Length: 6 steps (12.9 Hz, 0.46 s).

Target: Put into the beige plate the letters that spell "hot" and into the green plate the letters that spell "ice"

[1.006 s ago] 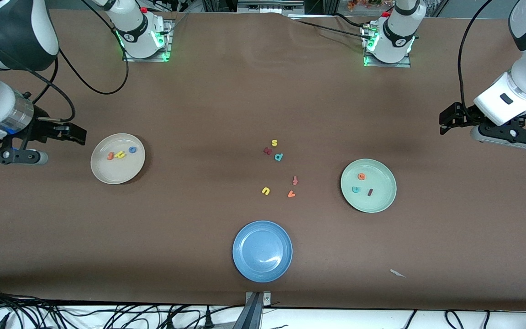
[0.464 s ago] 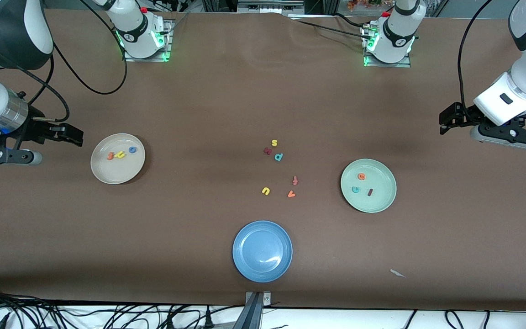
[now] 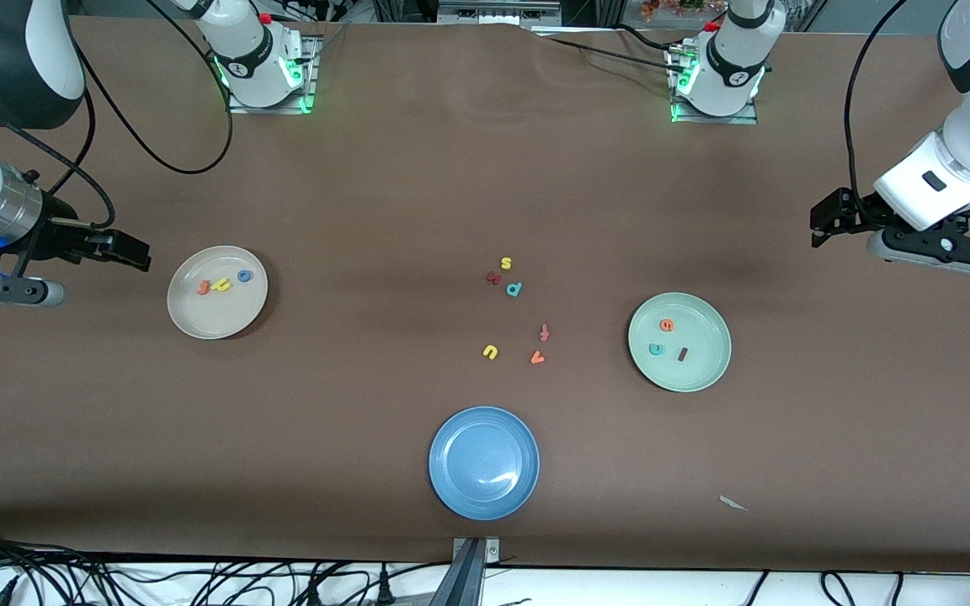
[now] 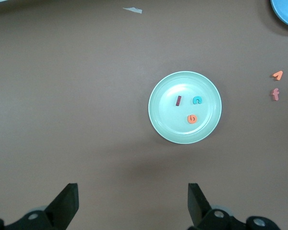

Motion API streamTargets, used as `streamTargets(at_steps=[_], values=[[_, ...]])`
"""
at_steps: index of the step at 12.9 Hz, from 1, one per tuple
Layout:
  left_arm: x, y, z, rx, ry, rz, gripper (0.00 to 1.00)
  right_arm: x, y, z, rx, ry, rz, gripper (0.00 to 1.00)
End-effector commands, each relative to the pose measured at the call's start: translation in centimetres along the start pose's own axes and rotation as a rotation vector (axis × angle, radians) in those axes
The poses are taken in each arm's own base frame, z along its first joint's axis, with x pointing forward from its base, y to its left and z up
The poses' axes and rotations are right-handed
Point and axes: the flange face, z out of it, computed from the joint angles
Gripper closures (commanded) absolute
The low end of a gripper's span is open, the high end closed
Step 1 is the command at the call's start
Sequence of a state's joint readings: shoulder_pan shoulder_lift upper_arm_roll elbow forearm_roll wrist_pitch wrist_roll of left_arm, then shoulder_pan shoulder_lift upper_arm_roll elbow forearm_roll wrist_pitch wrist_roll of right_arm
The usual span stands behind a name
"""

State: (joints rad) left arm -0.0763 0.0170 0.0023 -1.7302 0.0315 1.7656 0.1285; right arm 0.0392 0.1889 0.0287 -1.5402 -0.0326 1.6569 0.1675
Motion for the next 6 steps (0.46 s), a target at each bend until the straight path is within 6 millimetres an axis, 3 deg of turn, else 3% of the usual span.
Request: streamTargets(at_steps=[1, 6], values=[[-0.77, -0.11, -0.67, 0.019, 0.000, 0.023, 0.00, -0.36, 0.07, -0.30, 0.022, -0.001, 0.021, 0.00], [-0.71, -0.03, -0.66, 0.019, 0.000, 0.023, 0.00, -0.28, 0.50, -0.36, 0.022, 0.001, 0.025, 0.00]])
